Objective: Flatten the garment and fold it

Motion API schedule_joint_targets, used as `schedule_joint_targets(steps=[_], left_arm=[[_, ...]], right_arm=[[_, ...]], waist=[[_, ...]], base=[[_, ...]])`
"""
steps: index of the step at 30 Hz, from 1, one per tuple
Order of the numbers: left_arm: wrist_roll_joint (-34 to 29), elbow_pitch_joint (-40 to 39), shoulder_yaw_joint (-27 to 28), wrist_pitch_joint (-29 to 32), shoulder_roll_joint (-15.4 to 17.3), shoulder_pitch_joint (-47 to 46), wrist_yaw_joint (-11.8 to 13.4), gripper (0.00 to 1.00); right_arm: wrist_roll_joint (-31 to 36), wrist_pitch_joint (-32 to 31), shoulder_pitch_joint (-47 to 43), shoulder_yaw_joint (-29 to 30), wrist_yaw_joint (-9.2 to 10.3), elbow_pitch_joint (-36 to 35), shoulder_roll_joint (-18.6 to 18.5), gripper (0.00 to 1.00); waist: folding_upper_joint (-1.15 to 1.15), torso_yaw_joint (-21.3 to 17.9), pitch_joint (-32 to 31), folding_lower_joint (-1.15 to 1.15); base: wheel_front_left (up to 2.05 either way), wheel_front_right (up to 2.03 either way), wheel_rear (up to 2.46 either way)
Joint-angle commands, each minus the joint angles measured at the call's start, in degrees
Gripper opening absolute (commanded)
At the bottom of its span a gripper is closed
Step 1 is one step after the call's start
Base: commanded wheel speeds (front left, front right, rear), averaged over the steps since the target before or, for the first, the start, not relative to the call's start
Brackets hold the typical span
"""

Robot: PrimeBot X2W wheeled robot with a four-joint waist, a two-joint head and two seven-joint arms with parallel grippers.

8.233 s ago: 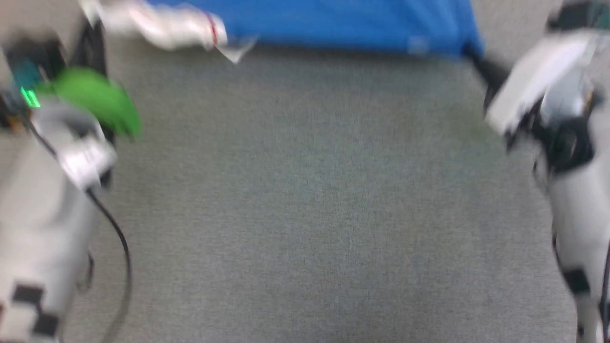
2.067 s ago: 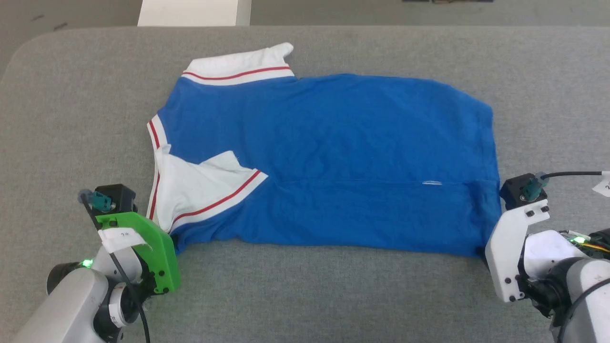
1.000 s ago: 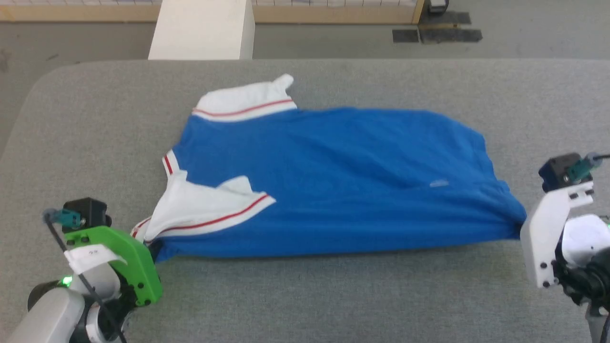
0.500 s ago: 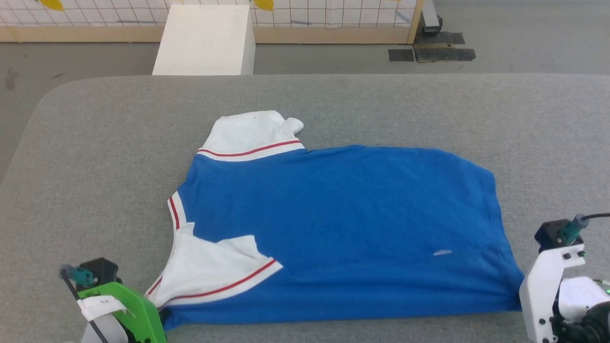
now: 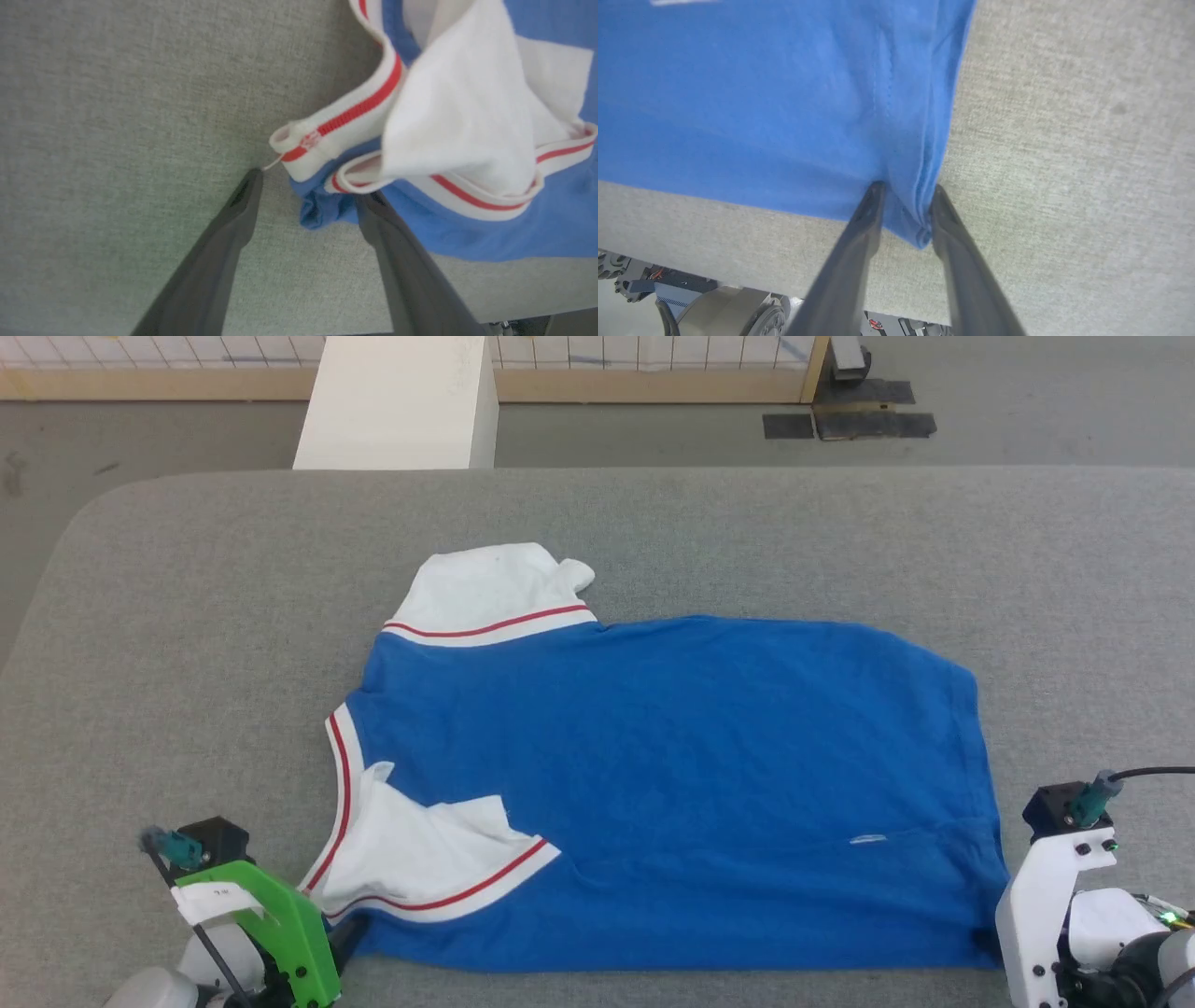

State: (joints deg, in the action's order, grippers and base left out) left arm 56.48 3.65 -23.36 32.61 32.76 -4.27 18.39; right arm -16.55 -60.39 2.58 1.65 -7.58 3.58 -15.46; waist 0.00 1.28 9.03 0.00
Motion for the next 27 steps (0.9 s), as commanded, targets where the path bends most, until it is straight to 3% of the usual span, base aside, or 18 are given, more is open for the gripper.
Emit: schedule_joint_targets(steps=[1, 8, 12, 18, 22, 27], left_arm=[[-0.38, 0.83, -0.04, -0.26, 0.29, -0.56, 0.10, 1.00], [-1.23, -4.00, 1.60, 0.22, 3.37, -1.05, 1.64, 1.00], [-2.39, -7.82, 4.03, -3.39, 4.20, -2.08, 1.77, 1.00], [-5.92, -9.96, 6.84, -15.39, 2.58, -3.64, -1.36, 1.00], [-9.23, -8.98, 7.15, -24.38, 1.00, -4.02, -4.07, 1.00], [-11.73, -6.07, 6.57, -31.36, -0.78, -4.72, -6.31, 1.00]], right_arm=[[-1.01, 0.63, 0.86, -0.10, 0.09, 0.35, 0.06, 1.00], [-4.14, 2.43, 1.91, 3.04, 0.09, -4.10, -0.23, 1.00], [-4.13, 4.91, 2.97, 6.17, 0.09, -8.50, 0.42, 1.00], [-2.61, 13.50, 5.86, 9.52, 0.09, -11.12, 1.87, 1.00], [-1.86, 19.05, 7.13, 10.09, 0.09, -9.75, 2.44, 1.00], [-1.17, 23.80, 8.16, 10.29, 0.09, -8.25, 2.73, 1.00]], waist=[[0.00, -0.08, -0.75, 0.00], [0.00, -0.60, -3.72, 0.00], [0.00, -0.87, -4.55, 0.00], [0.00, -0.95, -4.39, 0.00], [0.00, -0.83, -3.71, 0.00], [0.00, -0.53, -1.92, 0.00]], base=[[0.00, 0.00, 0.00], [0.00, 0.00, 0.00], [0.00, 0.00, 0.00], [0.00, 0.00, 0.00], [0.00, 0.00, 0.00], [0.00, 0.00, 0.00]])
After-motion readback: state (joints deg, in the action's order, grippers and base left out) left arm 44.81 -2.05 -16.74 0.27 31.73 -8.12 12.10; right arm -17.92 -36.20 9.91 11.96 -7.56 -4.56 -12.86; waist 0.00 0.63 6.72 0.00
